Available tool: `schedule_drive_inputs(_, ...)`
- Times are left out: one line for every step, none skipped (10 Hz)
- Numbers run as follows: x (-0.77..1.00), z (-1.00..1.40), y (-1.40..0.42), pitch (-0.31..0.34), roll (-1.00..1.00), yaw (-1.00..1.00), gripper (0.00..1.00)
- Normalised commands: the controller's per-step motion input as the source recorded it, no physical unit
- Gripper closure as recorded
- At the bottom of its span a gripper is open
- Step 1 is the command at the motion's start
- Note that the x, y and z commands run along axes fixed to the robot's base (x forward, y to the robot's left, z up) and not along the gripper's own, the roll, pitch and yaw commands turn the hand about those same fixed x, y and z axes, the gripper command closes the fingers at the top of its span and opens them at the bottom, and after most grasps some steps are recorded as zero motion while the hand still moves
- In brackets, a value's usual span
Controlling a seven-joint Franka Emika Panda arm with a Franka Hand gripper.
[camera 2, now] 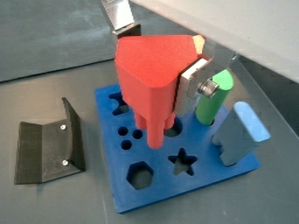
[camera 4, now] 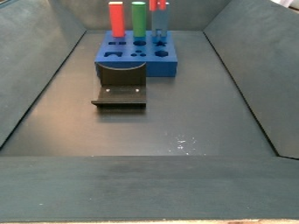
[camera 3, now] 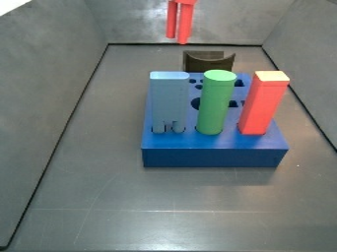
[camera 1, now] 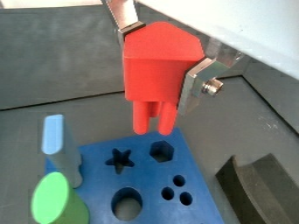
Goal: Pick up the 3 prong object. Move up. Move to above the board. Insert the 3 prong object.
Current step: Insert the 3 prong object.
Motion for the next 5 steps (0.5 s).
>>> schedule_drive_inputs(0.32, -0.19, 0.21, 0.131, -0.06, -0.21, 1.0)
schedule_drive_inputs(0.24, -0.21, 0.21, 0.086, -0.14, -0.22, 1.0)
schedule_drive_inputs(0.15, -0.26, 0.18, 0.051, -0.11, -0.23, 1.0)
schedule_drive_inputs(0.2, -0.23, 0.18, 0.057, -0.15, -0.25, 1.0)
schedule_drive_inputs(0.12, -0.23, 0.21, 0.02, -0.17, -0.27, 1.0)
